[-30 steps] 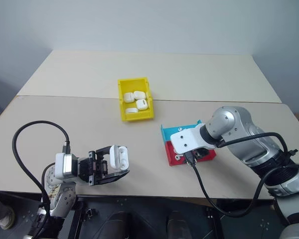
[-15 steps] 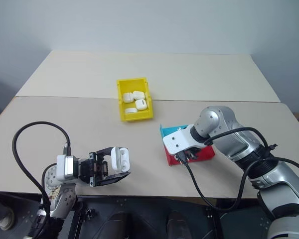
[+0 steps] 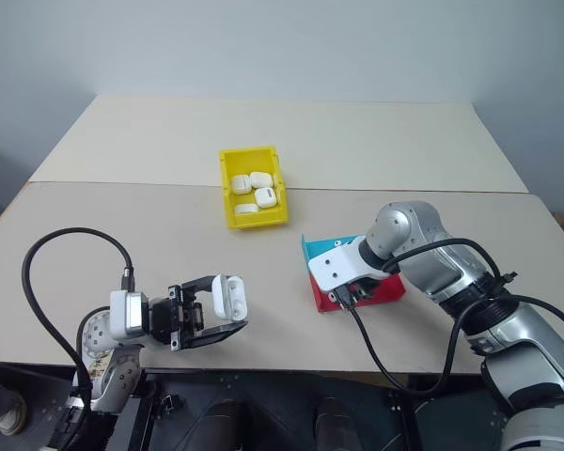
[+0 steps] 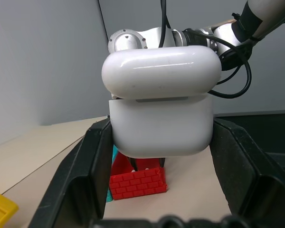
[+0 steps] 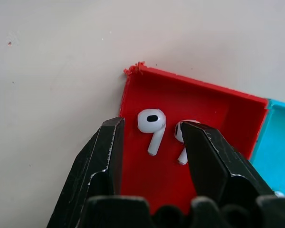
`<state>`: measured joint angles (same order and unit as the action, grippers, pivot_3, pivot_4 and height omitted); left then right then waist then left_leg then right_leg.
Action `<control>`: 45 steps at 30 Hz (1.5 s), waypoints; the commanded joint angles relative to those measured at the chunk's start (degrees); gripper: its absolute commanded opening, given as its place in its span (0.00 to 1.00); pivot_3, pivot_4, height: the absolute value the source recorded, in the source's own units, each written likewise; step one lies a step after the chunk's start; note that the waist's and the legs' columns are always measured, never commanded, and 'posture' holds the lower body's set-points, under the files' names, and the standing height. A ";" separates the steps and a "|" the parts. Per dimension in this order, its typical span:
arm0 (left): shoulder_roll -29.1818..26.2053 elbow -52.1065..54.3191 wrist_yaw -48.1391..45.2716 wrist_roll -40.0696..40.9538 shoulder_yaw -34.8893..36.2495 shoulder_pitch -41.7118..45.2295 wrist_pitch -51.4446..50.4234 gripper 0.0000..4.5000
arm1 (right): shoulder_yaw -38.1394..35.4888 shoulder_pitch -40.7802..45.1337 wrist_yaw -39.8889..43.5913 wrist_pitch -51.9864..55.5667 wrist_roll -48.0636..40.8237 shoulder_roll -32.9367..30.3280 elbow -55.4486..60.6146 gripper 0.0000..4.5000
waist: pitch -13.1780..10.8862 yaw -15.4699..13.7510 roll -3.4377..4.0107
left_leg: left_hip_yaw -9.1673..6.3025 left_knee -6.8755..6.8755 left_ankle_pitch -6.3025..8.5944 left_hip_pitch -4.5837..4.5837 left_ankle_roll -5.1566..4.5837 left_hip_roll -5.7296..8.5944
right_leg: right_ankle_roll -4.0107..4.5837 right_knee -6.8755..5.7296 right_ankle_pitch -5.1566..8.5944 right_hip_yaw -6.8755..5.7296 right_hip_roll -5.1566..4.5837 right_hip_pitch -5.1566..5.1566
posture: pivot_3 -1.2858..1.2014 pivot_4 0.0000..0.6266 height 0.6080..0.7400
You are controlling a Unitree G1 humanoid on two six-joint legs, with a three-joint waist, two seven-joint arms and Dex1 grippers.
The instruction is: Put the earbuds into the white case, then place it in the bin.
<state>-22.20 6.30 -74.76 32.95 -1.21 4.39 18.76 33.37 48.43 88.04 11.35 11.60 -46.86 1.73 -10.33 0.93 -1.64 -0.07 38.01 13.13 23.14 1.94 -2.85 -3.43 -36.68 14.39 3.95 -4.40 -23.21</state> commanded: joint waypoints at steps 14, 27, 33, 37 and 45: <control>-0.32 2.15 1.34 -0.75 -0.37 -0.37 0.76 0.61 | 0.51 0.58 1.75 -2.97 2.54 1.87 -2.39 0.52 | 0.00 -0.02 0.00 | 0.00 0.00 0.00 0.00 0.00 0.00 | 0.00 0.00 0.00 0.00 0.00 0.00 | 0.52 0.24 1.00; -0.64 2.42 2.63 -1.86 -0.74 -0.68 -0.23 0.61 | 0.30 0.73 1.14 -3.35 3.30 2.36 -2.88 0.52 | 0.00 -0.01 0.00 | 0.00 0.00 0.00 -0.01 0.00 0.00 | 0.00 -0.01 0.00 0.00 0.00 0.01 | 0.52 0.24 1.00; -0.38 1.91 2.68 -1.90 -0.94 -0.20 0.27 0.61 | 0.19 0.80 1.17 -3.50 3.28 2.26 -3.18 0.43 | 0.00 -0.02 0.00 | 0.00 0.00 0.00 -0.01 0.00 0.00 | 0.00 -0.01 0.00 0.00 0.00 0.01 | 0.52 0.24 1.00; -0.56 1.82 2.96 -2.25 -0.99 -0.13 0.31 0.61 | 0.10 0.76 0.94 -4.02 3.39 2.17 -3.24 0.32 | 0.00 -0.01 0.00 | 0.00 0.00 0.00 -0.01 0.00 0.00 | 0.00 -0.01 0.00 0.00 0.00 0.01 | 0.52 0.24 1.00; -0.56 1.66 3.17 -2.49 -1.02 -0.05 0.52 0.61 | 0.00 1.00 0.55 -4.21 3.72 2.64 -3.70 0.32 | 0.00 -0.01 0.00 | 0.00 0.00 0.00 -0.01 0.00 0.00 | 0.00 -0.01 0.00 0.00 0.00 0.01 | 0.52 0.24 1.00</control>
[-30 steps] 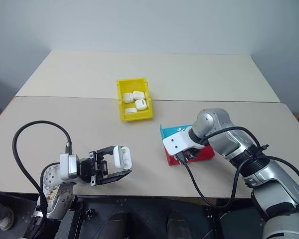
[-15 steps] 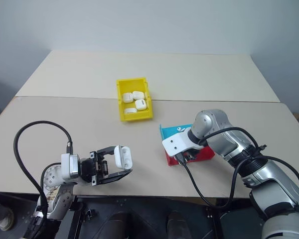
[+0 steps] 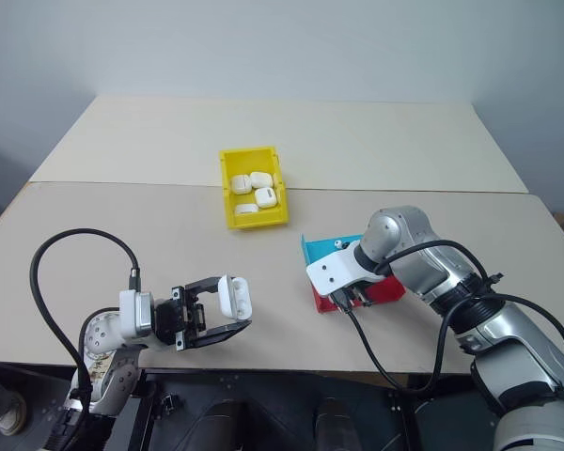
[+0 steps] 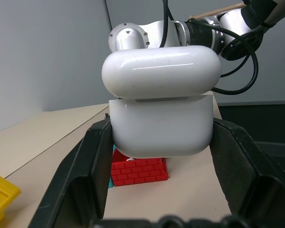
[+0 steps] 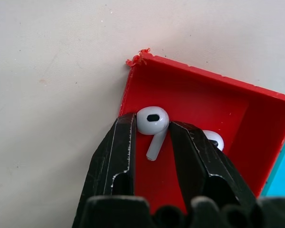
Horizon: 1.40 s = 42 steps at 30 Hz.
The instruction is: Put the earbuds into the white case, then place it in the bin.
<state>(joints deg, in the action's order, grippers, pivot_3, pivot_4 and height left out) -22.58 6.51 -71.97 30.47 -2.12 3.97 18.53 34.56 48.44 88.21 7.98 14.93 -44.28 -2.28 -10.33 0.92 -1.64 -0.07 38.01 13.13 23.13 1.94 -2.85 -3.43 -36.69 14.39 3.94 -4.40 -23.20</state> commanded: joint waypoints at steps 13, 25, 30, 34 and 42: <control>0.58 2.09 0.62 1.70 0.10 0.91 0.04 0.61 | -2.43 0.42 0.95 0.75 -0.76 -0.61 2.77 0.14 | 0.00 -0.01 0.00 | 0.00 0.00 0.00 -0.02 0.00 0.00 | 0.00 -0.01 0.00 0.00 0.00 0.02 | 0.52 0.24 1.00; 3.39 5.37 0.69 10.75 -0.30 7.12 -7.77 0.61 | -37.61 -5.01 -3.53 20.54 -36.39 -3.09 20.81 0.14 | 0.01 -0.31 -0.04 | -0.05 0.02 0.00 0.02 0.00 0.00 | 0.00 0.01 0.00 -0.03 -0.01 0.06 | 0.52 0.24 1.00; 4.32 3.68 -2.07 11.54 -1.44 9.95 -10.25 0.61 | -49.01 -8.83 -14.00 18.70 -50.33 6.06 25.90 0.14 | 0.03 0.26 -0.05 | -0.06 0.02 0.00 0.01 0.00 0.00 | -0.01 -0.01 0.00 0.00 0.01 0.07 | 0.52 0.24 1.00; 6.03 2.13 -3.23 11.04 -2.64 12.73 -11.54 0.61 | -49.44 -10.75 -20.46 14.57 -54.66 13.75 28.72 0.14 | 0.04 0.17 -0.02 | -0.08 0.02 -0.01 -0.04 -0.02 0.00 | -0.01 -0.08 0.00 0.00 0.04 0.09 | 0.52 0.24 1.00; 8.71 1.61 -2.76 10.27 -3.15 14.62 -12.01 0.61 | -42.56 -14.65 -22.23 8.95 -53.24 17.07 29.52 0.14 | 0.04 0.03 -0.02 | -0.09 0.02 -0.01 0.03 -0.02 0.02 | -0.01 -0.04 0.00 -0.01 0.02 0.05 | 0.52 0.24 1.00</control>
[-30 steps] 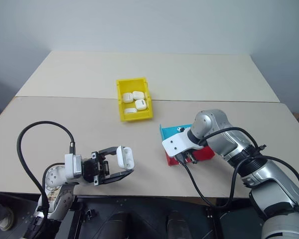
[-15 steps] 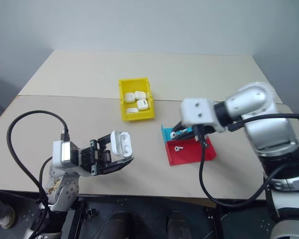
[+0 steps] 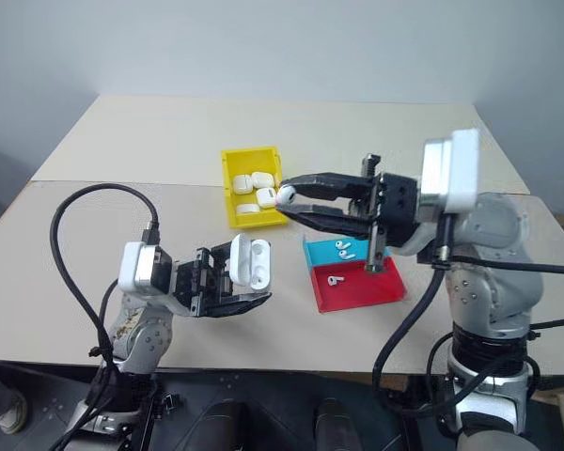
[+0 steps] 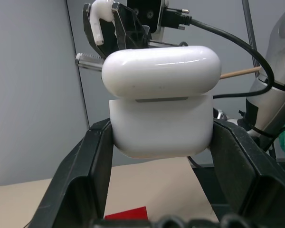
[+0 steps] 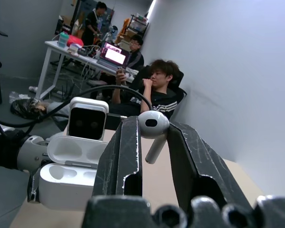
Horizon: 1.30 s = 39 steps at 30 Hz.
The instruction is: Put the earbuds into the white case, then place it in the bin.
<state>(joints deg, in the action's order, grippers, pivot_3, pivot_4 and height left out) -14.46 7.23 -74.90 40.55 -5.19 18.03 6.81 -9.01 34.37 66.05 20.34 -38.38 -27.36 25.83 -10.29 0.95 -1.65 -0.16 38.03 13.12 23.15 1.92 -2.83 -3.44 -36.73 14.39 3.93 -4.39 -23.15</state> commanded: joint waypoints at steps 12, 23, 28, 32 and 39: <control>1.04 2.66 0.88 -0.51 -0.40 -0.57 -0.50 0.61 | 6.20 -2.59 4.03 -8.36 -0.33 -0.83 -1.26 0.14 | 0.00 0.02 0.00 | 0.00 0.00 0.00 -0.02 0.00 0.00 | 0.00 -0.01 0.00 0.00 0.01 0.01 | 0.52 0.24 1.00; 0.49 2.91 1.34 -1.03 -0.52 -0.45 -1.19 0.61 | 8.33 -2.81 4.66 -10.67 1.60 -1.06 -3.99 0.14 | 0.00 -0.01 0.00 | 0.00 0.00 0.00 -0.01 0.00 0.00 | 0.00 0.01 0.00 0.00 0.01 0.01 | 0.52 0.24 1.00; 0.67 2.86 1.26 -1.45 -0.88 -0.43 -1.08 0.61 | 8.72 -2.58 4.82 -11.63 2.18 -0.95 -4.72 0.14 | 0.00 0.01 0.00 | 0.00 0.00 0.00 -0.02 0.00 0.00 | 0.00 0.01 0.00 0.00 0.01 0.01 | 0.52 0.24 1.00; 0.80 2.82 1.11 -1.60 -0.97 -0.39 -1.05 0.61 | 9.32 -2.48 5.16 -12.22 2.69 -0.93 -5.18 0.14 | 0.00 0.01 0.00 | 0.00 0.00 0.00 -0.02 0.00 0.00 | 0.00 0.01 0.00 0.00 0.01 0.01 | 0.52 0.24 1.00; 0.70 2.61 0.85 -1.80 -0.58 -0.34 -0.97 0.61 | 9.91 -3.00 6.01 -14.27 3.95 -1.26 -6.04 0.14 | 0.00 0.00 0.00 | 0.00 0.00 0.00 -0.01 0.00 0.00 | 0.00 0.01 0.01 0.00 0.01 0.01 | 0.52 0.24 1.00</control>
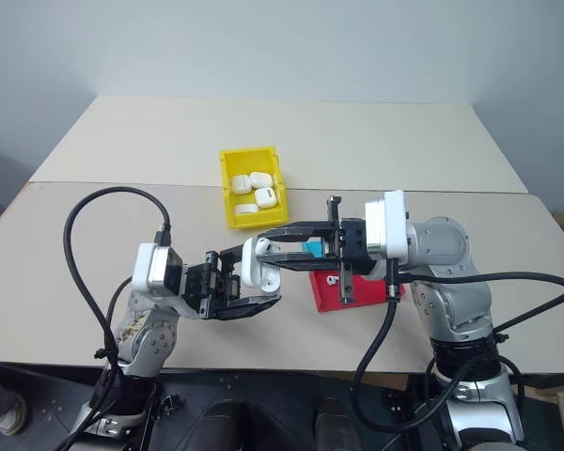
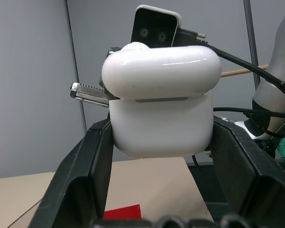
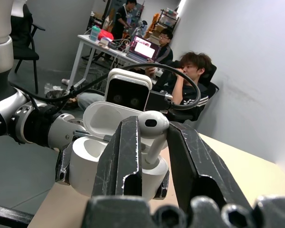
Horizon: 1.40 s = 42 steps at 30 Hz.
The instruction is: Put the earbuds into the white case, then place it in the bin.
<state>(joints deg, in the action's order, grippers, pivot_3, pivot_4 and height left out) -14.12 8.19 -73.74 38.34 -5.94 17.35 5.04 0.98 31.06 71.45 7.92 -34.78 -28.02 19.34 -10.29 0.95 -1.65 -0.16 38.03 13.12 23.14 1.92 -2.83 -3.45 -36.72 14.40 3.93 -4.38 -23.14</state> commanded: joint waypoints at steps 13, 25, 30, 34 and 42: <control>0.52 1.12 0.01 -0.84 0.13 0.06 1.12 0.61 | -0.22 0.09 1.48 -4.06 0.67 -2.13 -0.14 0.57 | 0.00 -0.05 0.00 | 0.00 0.00 0.00 0.00 0.00 0.00 | 0.00 0.00 0.00 0.00 0.00 0.00 | 0.52 0.24 1.00; -8.14 -0.53 -7.42 -3.66 4.21 -10.69 9.23 0.61 | 12.66 25.05 10.40 10.43 18.82 -23.29 -23.80 0.57 | -0.03 0.95 0.08 | 0.10 -0.08 0.00 -0.12 0.00 -0.04 | 0.10 0.00 0.06 0.04 0.01 -0.03 | 0.52 0.24 1.00; -6.34 1.41 -3.62 -5.11 3.59 -12.73 10.42 0.61 | 26.22 37.94 17.00 1.07 35.04 -18.91 -42.61 0.57 | -0.03 1.23 0.08 | 0.09 -0.09 0.00 0.01 0.00 -0.04 | 0.09 0.01 0.06 0.01 -0.01 -0.12 | 0.52 0.24 1.00; -5.26 2.11 -1.69 -6.38 2.67 -13.48 11.27 0.61 | 31.12 42.53 17.30 -7.74 43.04 -14.70 -53.56 0.57 | -0.04 1.20 0.09 | 0.11 -0.09 0.00 0.10 0.00 -0.03 | 0.08 0.02 0.05 0.02 -0.03 -0.20 | 0.52 0.24 1.00; -5.41 2.51 0.65 -8.16 1.64 -14.24 12.46 0.61 | 34.66 46.83 17.03 -13.54 52.02 -6.89 -67.85 0.57 | -0.06 1.40 0.12 | 0.10 -0.10 0.00 0.05 0.00 -0.04 | 0.09 -0.08 0.05 0.02 -0.02 -0.22 | 0.52 0.24 1.00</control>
<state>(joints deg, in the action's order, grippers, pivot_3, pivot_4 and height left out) -19.41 8.49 -73.72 30.45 -3.81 3.31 16.32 35.71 75.37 88.20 -5.97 15.63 -35.36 -47.05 -10.35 2.35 -1.53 -0.05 37.93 13.11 23.19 1.93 -2.87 -3.35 -36.81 14.44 3.95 -4.40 -23.37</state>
